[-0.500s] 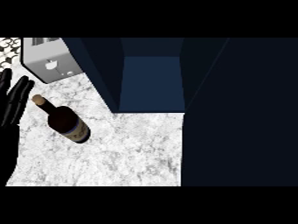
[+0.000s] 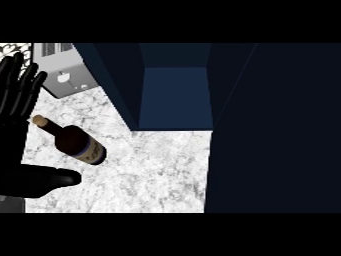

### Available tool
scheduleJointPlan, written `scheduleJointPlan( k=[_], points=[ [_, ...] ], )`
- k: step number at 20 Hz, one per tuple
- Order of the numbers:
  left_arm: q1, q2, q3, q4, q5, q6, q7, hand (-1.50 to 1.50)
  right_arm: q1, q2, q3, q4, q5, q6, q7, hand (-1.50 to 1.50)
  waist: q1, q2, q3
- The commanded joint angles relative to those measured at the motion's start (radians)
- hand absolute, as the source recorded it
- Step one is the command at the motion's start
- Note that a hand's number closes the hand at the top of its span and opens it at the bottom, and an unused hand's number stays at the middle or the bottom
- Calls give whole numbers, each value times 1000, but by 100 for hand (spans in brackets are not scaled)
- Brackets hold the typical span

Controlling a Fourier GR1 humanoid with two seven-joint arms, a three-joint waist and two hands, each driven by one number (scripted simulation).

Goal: Pick up the wine, place it into the cabinet and close the cabinet

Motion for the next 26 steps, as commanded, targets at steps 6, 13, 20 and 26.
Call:
scheduleJointPlan(
  k=[6, 13, 20, 26],
  points=[
    [-88, 15, 8, -158, 81, 75, 322, -150, 58, 11, 132, -264, -10, -24, 245, -150, 8, -2, 2],
    [-153, 21, -23, -244, 38, 152, 482, -150, -4, 50, 287, -286, 129, -103, 353, -150, 8, -2, 2],
    [-188, 34, -24, -240, -9, 195, 546, -150, -1, 37, 434, -371, 255, -188, 455, -150, 0, -5, 1],
    [-190, 57, 10, -254, 17, 195, 605, -150, -83, 10, 344, -363, 191, -223, 493, -150, 5, -4, 1]
  ],
)
